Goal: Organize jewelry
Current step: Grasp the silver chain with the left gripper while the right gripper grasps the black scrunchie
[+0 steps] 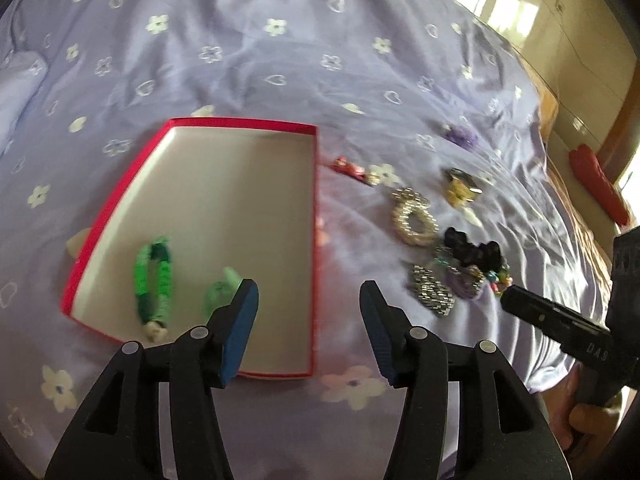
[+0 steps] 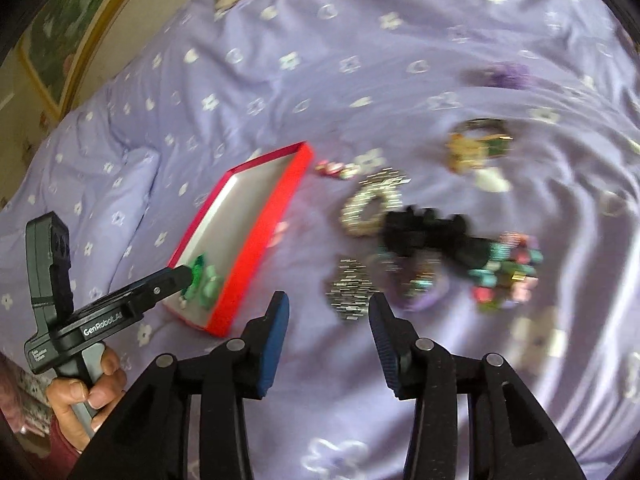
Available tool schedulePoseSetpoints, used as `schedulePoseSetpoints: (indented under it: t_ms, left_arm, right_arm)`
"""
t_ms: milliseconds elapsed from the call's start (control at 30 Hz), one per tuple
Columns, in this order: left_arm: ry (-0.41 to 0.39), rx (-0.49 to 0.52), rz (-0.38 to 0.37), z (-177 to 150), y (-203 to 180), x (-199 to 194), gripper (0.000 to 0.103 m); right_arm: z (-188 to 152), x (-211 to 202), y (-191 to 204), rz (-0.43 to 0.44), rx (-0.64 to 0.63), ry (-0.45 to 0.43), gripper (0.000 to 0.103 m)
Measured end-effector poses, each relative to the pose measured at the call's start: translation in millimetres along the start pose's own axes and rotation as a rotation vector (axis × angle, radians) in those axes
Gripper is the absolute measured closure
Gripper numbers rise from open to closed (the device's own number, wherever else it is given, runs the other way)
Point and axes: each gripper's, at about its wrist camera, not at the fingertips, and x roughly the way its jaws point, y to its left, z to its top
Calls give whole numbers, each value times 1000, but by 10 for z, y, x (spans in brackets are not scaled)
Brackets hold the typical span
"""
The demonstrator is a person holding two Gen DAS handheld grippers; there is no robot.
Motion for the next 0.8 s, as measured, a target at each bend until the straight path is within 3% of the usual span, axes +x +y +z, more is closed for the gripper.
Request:
schedulePoseSetpoints:
  t_ms: [333, 800]
  left_arm:
    - [54, 65, -50, -27, -402, 207, 51]
    - [143, 203, -139, -82, -936, 662, 51]
  right_arm:
    - [30, -171, -452, -48, 70, -44, 58]
    - [257, 82, -606, -51, 10, -30, 51]
